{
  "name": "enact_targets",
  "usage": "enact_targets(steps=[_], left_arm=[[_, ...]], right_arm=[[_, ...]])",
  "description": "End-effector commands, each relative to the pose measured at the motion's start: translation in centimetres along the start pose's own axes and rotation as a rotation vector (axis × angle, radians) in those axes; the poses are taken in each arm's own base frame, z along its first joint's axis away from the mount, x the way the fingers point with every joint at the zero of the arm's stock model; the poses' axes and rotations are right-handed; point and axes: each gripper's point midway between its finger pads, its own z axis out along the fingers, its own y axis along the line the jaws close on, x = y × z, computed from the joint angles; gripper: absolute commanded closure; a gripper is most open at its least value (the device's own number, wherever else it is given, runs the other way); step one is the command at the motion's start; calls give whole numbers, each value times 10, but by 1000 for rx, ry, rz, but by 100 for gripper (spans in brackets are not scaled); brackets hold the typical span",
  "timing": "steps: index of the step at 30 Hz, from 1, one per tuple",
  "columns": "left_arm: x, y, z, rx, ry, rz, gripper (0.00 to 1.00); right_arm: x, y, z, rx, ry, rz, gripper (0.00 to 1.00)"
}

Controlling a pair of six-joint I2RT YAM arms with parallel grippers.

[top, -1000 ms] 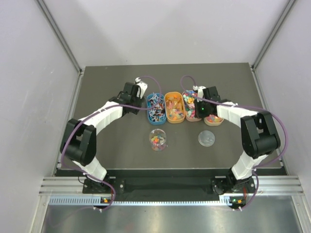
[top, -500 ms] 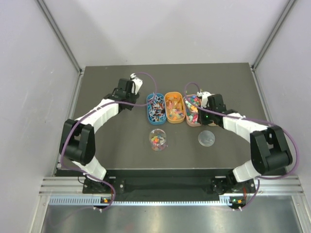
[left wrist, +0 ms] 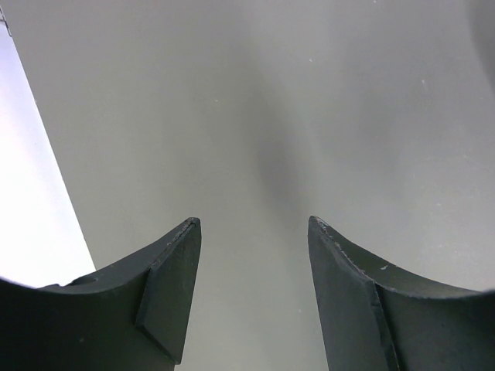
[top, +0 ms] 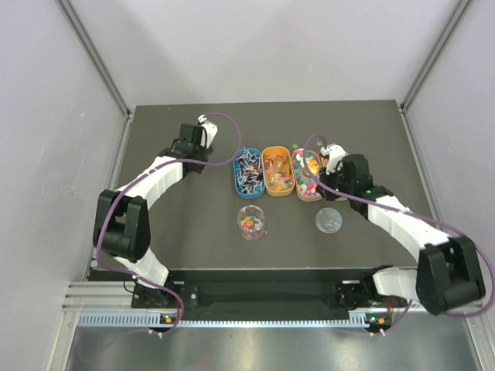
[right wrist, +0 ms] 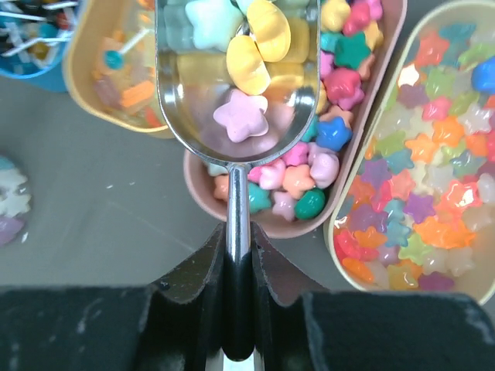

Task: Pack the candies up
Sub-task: Scoop the fake candies from the storage box, then place the fake candies in the packing bottle.

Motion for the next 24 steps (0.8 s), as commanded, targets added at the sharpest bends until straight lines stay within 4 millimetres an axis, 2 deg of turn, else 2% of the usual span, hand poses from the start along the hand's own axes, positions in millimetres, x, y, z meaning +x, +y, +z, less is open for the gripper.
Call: enact_targets(steps=[1,3,4,6,7,8,12,13,14,17,19,20,22,24], left_arm=[[-28,19,-14,-51,-94,-33,37],[-29,19,-15,-49,-99,-45,37],[-30,20,-19,-49,-105,-51,37],[-28,18,-20,-41,-105,-67,37],[-30,20,-25,-44,-118,-74,37],[-29,19,-27,-39,-120,-78,37],[-26,21,-40,-40,-137,-102,37],[-29,22,-47,-37,-153,-111,37],[-27,21,-50,-30,-152,-123,37],[-26,20,-63,-14,-174,-162,37],[-20,19,-70,-8,-177,-168,37],[-15,17,-70,-6,-171,-167,37],[-12,19,-74,-20,-181,-168,37],[-4,20,-74,-26,-175,-167,37]], right_arm=[[-41,29,-33,-112,-204,-180,100],[-35,35,-43,-141,-203,-224,100],[-26,36,-46,-153,-173,-279,100],[-21,49,-56,-231,-183,-356,100],[2,54,-61,-294,-111,-460,100],[-1,67,-72,-370,-125,-534,100],[15,65,-92,-432,30,-746,100],[6,66,-99,-434,43,-779,100],[22,59,-102,-443,146,-775,100],[9,51,-111,-420,173,-855,100],[-6,51,-115,-397,161,-911,100],[-5,52,-115,-402,186,-927,100],[-17,58,-117,-393,183,-983,100],[-17,70,-117,-420,198,-1033,100]])
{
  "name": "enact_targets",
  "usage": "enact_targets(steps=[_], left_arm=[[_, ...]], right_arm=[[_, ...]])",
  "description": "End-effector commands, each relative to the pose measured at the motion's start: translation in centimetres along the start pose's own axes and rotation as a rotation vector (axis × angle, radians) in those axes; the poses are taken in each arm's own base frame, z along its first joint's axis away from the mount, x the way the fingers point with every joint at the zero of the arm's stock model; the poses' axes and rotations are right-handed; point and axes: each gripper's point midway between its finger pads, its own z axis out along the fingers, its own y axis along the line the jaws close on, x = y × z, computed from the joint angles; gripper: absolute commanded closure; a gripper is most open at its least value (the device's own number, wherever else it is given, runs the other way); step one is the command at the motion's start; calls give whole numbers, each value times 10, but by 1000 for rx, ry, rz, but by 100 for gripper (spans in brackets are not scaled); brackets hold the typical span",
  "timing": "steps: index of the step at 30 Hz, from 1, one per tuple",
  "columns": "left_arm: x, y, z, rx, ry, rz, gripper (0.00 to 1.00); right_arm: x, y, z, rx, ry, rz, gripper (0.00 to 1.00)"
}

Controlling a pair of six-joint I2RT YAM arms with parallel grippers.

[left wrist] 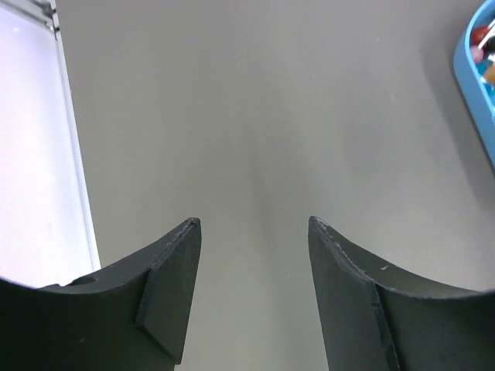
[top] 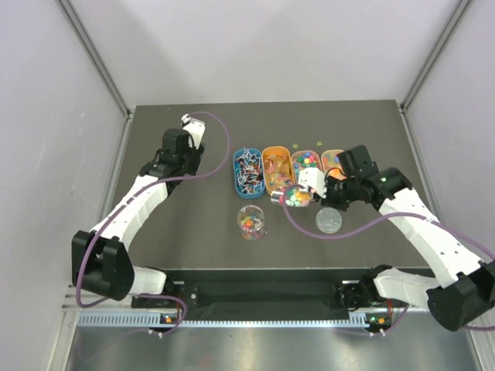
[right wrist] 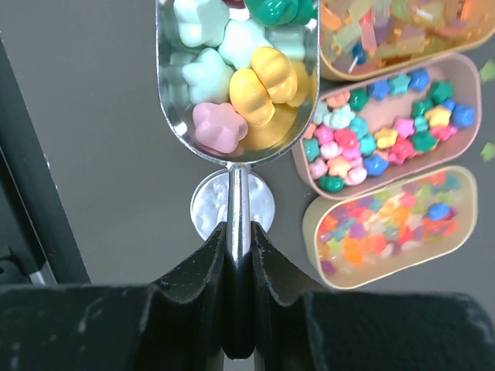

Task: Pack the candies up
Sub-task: Place the fake candies in the packing bottle.

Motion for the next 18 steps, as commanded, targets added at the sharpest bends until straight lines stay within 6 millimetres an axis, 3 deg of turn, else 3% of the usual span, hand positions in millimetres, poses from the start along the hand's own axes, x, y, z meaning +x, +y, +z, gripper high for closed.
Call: enact_targets(steps=[1,9,18], left_arm=[[8,3,-7,-9,-14,-31,37],[11,6,-13,-11,-31,-56,37],[21,4,-22,-2,-41,-88,37]], right_arm=[[-27,2,-11,-21,29,-172,100],[-53,23,11,-108,67,-237,100],[-51,13,24,-118,182,-257,100]])
